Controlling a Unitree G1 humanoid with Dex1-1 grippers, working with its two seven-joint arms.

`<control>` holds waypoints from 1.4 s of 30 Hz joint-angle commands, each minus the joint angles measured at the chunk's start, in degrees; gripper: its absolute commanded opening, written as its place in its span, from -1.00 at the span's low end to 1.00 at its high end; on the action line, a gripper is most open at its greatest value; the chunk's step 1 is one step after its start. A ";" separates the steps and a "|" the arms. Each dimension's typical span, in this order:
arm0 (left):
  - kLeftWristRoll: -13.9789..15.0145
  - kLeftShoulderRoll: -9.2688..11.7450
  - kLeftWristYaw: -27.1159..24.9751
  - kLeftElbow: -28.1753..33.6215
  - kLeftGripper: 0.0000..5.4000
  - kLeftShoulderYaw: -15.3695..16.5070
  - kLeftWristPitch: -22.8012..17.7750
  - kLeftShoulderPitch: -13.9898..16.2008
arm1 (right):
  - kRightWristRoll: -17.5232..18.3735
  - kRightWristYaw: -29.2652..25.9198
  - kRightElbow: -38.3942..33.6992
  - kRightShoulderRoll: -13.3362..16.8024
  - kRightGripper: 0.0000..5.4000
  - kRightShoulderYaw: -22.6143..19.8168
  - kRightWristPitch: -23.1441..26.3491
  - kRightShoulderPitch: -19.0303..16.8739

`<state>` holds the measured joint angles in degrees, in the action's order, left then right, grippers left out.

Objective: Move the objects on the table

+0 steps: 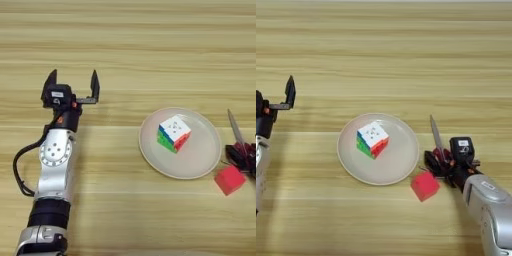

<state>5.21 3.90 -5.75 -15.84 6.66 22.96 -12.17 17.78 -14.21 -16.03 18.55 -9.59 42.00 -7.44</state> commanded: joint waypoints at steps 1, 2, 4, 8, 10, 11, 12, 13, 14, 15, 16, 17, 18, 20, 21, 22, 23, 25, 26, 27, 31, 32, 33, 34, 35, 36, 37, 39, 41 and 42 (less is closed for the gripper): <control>0.34 0.24 -0.33 -0.47 1.00 0.07 0.27 -0.52 | 3.01 -0.35 0.95 -1.59 0.42 -0.24 6.01 -1.01; 0.36 0.23 -0.34 -0.48 1.00 0.08 0.26 -0.52 | 3.62 -0.29 0.61 -1.73 0.42 -0.61 6.51 -0.73; 0.42 0.25 -0.39 -0.72 1.00 0.13 0.34 -0.59 | 4.67 -0.09 0.27 -1.95 0.42 -1.24 7.30 -0.13; 0.48 0.29 -0.45 -0.90 1.00 0.19 0.41 -0.63 | 5.84 0.48 0.22 -1.92 0.42 -2.82 7.60 1.29; 0.51 0.29 -0.45 -0.96 1.00 0.19 0.44 -0.65 | 6.11 0.87 0.71 -1.94 0.42 -3.79 7.53 1.99; 0.52 0.29 -0.45 -0.97 1.00 0.19 0.46 -0.65 | 6.15 1.04 0.89 -1.95 0.42 -4.15 7.39 2.26; 0.51 0.29 -0.44 -0.98 1.00 0.18 0.47 -0.65 | 6.20 1.21 1.00 -1.96 0.42 -4.48 7.18 2.51; 0.51 0.29 -0.44 -0.97 1.00 0.17 0.47 -0.65 | 6.30 1.32 1.05 -1.98 0.42 -4.74 7.03 2.71; 0.50 0.29 -0.43 -0.96 1.00 0.17 0.48 -0.64 | 6.41 1.38 1.05 -1.99 0.42 -4.93 6.95 2.85; 0.50 0.29 -0.43 -0.96 1.00 0.16 0.49 -0.64 | 6.48 1.39 1.06 -2.00 0.42 -5.04 6.93 2.94; 0.49 0.29 -0.42 -0.95 1.00 0.16 0.50 -0.63 | 6.59 1.46 0.94 -2.05 0.42 -5.18 6.91 3.06; 0.48 0.29 -0.41 -0.94 1.00 0.16 0.50 -0.62 | 6.68 1.53 0.75 -2.10 0.42 -5.30 6.77 3.18; 0.48 0.29 -0.41 -0.93 1.00 0.15 0.50 -0.61 | 6.78 1.61 0.57 -2.14 0.42 -5.42 6.59 3.30; 0.49 0.32 -0.44 -1.09 1.00 0.18 0.57 -0.67 | 6.76 1.95 0.45 -2.27 0.42 -5.62 5.95 3.56; 0.50 0.34 -0.46 -1.14 1.00 0.20 0.60 -0.68 | 6.65 2.14 0.34 -2.21 0.42 -5.63 5.55 3.71; 0.51 0.36 -0.47 -1.17 1.00 0.21 0.62 -0.68 | 6.56 2.26 0.26 -2.15 0.42 -5.63 5.29 3.81; 0.51 0.36 -0.47 -1.17 1.00 0.21 0.64 -0.67 | 6.36 2.26 0.19 -2.04 0.42 -5.55 4.82 3.88; 0.51 0.36 -0.47 -1.16 1.00 0.21 0.66 -0.67 | 5.69 2.17 0.00 -1.68 0.42 -5.16 3.78 3.89; 0.49 0.36 -0.46 -1.16 1.00 0.20 0.67 -0.66 | 5.55 2.12 -0.40 -1.63 0.42 -4.95 3.54 3.88; 0.48 0.37 -0.45 -1.16 1.00 0.20 0.68 -0.66 | 5.51 2.07 -0.80 -1.64 0.42 -4.79 3.51 3.88; 0.43 0.38 -0.45 -1.17 1.00 0.17 0.70 -0.64 | 4.54 2.15 -2.51 -1.43 0.42 -3.81 2.59 3.92; 0.43 0.39 -0.46 -1.18 1.00 0.17 0.71 -0.64 | 4.33 2.22 -2.91 -1.42 0.42 -3.74 2.48 4.00; 0.43 0.38 -0.47 -1.30 1.00 0.17 0.79 -0.66 | 4.10 2.27 -3.22 -1.40 0.42 -3.68 2.31 4.11; 0.42 0.37 -0.46 -1.41 1.00 0.17 0.86 -0.68 | 3.89 2.28 -3.52 -1.32 0.42 -3.62 2.17 4.25; 0.41 0.35 -0.46 -1.51 1.00 0.17 0.92 -0.71 | 3.70 2.26 -3.74 -1.21 0.42 -3.58 1.96 4.38; 0.39 0.34 -0.44 -1.60 1.00 0.16 0.98 -0.74 | 3.53 2.26 -3.85 -1.09 0.42 -3.53 1.70 4.47; 0.38 0.33 -0.43 -1.68 1.00 0.15 1.05 -0.77 | 3.38 2.33 -4.17 -0.94 0.42 -3.47 1.59 4.66; 0.37 0.32 -0.42 -1.79 1.00 0.14 1.16 -0.81 | 3.44 2.44 -4.84 -0.80 0.42 -3.49 1.72 5.03; 0.37 0.32 -0.42 -1.84 1.00 0.13 1.23 -0.82 | 3.58 2.49 -5.61 -0.77 0.42 -3.47 1.97 5.28; 0.36 0.33 -0.42 -1.87 1.00 0.12 1.25 -0.82 | 3.64 2.55 -6.09 -0.80 0.42 -3.40 2.12 5.38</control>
<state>5.41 3.95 -5.81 -17.19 6.75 23.53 -12.23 21.51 -11.83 -20.49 17.30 -13.17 44.27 -3.22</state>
